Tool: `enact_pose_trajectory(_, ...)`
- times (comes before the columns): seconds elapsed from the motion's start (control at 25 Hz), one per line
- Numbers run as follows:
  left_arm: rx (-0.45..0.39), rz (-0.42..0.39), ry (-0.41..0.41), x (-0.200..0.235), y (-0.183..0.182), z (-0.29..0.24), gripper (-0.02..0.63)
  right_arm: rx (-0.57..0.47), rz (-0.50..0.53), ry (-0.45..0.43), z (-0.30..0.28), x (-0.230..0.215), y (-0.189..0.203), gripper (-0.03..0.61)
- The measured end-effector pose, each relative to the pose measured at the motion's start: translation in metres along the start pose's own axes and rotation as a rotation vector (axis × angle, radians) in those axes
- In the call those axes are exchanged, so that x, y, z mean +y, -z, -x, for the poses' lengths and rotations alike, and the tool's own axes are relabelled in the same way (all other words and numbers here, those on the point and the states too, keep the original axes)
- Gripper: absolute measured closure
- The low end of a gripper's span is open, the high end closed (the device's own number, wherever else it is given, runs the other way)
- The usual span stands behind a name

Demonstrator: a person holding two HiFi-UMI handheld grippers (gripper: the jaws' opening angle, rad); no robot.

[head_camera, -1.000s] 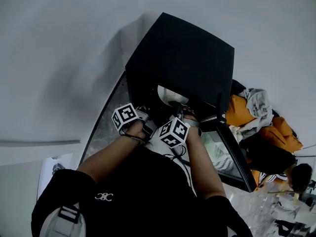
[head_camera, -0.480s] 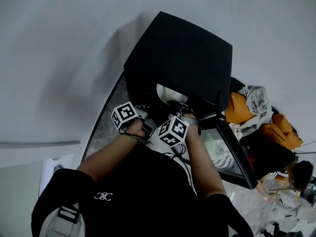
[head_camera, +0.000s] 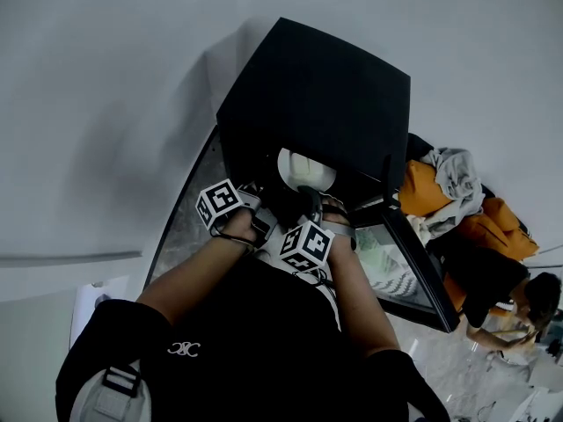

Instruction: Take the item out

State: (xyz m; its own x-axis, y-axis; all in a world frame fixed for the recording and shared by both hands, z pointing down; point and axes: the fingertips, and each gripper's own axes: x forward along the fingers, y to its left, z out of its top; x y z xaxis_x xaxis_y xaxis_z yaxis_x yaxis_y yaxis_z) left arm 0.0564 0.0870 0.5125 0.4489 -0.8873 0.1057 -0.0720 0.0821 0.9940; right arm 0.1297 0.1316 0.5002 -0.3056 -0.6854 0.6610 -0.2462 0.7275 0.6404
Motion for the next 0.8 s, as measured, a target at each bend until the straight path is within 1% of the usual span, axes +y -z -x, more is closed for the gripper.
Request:
enact_pose_trajectory(0.2, -0.001, 0.0, 0.0, -0.001, 0.0, -0.001, 0.583, 0.059, 0.078, 0.095, -0.009, -0.006, 0.011, 0.514)
enact_pose_trajectory(0.36, -0.002, -0.002, -0.001, -0.001, -0.001, 0.0, 0.583, 0.074, 0.119, 0.14, -0.013, -0.01, 0.01, 0.514)
enact_pose_trajectory(0.48, -0.001, -0.005, -0.003, -0.001, -0.001, -0.001, 0.583, 0.066, 0.119, 0.167, -0.014, -0.012, 0.009, 0.515)
enact_pose_trajectory(0.8, 0.004, -0.012, 0.006, 0.0, -0.002, -0.003, 0.583, 0.03, 0.193, 0.254, -0.007, -0.013, 0.006, 0.53)
